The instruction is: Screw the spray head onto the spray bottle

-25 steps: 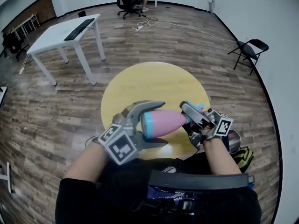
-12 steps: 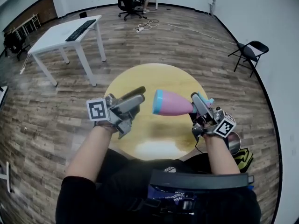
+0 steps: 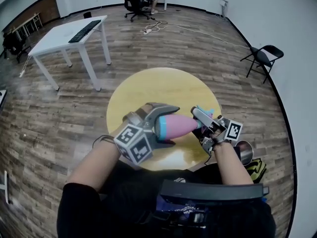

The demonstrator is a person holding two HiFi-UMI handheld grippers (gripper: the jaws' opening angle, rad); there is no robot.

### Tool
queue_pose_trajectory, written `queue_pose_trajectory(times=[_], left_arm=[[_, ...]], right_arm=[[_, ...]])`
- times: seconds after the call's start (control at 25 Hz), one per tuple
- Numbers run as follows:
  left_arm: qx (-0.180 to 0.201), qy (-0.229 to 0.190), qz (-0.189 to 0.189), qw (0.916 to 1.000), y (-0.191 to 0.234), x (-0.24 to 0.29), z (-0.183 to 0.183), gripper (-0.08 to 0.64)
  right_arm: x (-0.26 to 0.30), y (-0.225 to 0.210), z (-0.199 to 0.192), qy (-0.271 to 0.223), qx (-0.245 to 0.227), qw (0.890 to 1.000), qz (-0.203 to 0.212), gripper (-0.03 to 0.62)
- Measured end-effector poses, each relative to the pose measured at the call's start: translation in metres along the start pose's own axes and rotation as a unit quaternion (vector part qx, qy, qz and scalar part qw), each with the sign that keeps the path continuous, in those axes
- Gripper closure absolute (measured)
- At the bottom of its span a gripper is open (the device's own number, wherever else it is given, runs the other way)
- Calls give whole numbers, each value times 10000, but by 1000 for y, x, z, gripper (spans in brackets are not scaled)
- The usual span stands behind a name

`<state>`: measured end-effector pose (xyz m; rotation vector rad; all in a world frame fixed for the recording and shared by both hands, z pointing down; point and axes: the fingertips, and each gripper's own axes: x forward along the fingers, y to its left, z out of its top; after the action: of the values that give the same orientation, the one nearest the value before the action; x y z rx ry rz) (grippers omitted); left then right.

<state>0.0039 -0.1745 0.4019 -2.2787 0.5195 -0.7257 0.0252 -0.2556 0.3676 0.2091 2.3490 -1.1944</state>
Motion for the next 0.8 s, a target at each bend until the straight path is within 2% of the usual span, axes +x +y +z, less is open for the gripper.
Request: queue_pose_trajectory(times=[0.04, 0.08, 0.12, 0.16, 0.2, 0.24, 0.28, 0.32, 0.36, 0.4, 0.44, 0.48, 0.52, 0.56, 0.6, 0.64, 0.68, 0.72, 0.76, 0.8], left_arm=[[1049, 573, 219, 9926, -5, 3, -12, 9], [1554, 875, 364, 9833, -6, 4, -21, 9], [1537, 922, 428, 9829, -6, 3, -26, 8], [1145, 815, 466, 9890, -2, 0, -28, 8], [462, 595, 530, 9958, 6, -4, -27, 8], [-512, 211, 605, 9966, 19, -11, -26, 8], [-1749, -370, 636, 9818, 37, -22, -25, 8], [-3130, -1097, 577, 9416, 56, -36, -26, 8], [-4463, -1863, 404, 8744, 75, -51, -27, 7], [-5551, -2557, 118, 7914, 88, -64, -28, 6], [-6286, -3077, -235, 7139, 95, -71, -27, 5], [-6689, -3348, -573, 6612, 94, -71, -24, -6], [-6853, -3355, -843, 6409, 86, -63, -19, -6], [-6853, -3169, -1038, 6474, 74, -51, -12, -6], [-6729, -2942, -1166, 6686, 62, -39, -5, -6], [-6526, -2806, -1214, 6933, 55, -32, 3, -6], [-6263, -2754, -1179, 7197, 53, -29, 10, -2], [-5868, -2673, -1106, 7563, 52, -28, 17, 1], [-5237, -2470, -1013, 8090, 46, -26, 23, 3], [-4307, -2108, -876, 8731, 36, -23, 27, 3]], right_arm=[[-2, -4, -3, 35, 139, 9998, -107, 555], [-2, -6, -5, 53, 183, 9996, -198, 555], [-1, -7, -7, 51, 171, 9995, -257, 555], [1, -7, -6, 16, 132, 9995, -274, 557], [2, -6, -3, -80, 71, 9997, -237, 557], [3, -3, 4, -260, -3, 9996, -143, 557], [1, 1, 15, -516, -81, 9986, -15, 557], [-2, 6, 28, -792, -184, 9966, 102, 557], [-4, 11, 39, -993, -367, 9942, 163, 557], [-6, 16, 44, -1047, -661, 9922, 151, 557], [-4, 21, 43, -947, -1041, 9900, 88, 557], [-1, 26, 37, -740, -1449, 9867, 19, 557], [5, 31, 27, -488, -1841, 9817, -27, 557], [11, 35, 17, -249, -2192, 9754, -50, 557], [16, 38, 9, -73, -2456, 9693, -54, 557], [20, 40, 5, 6, -2558, 9667, -19, 556], [21, 41, 4, -7, -2462, 9692, 56, 555], [20, 41, 6, -63, -2209, 9752, 138, 555], [17, 39, 7, -115, -1844, 9825, 213, 555], [14, 36, 7, -137, -1406, 9896, 286, 555]])
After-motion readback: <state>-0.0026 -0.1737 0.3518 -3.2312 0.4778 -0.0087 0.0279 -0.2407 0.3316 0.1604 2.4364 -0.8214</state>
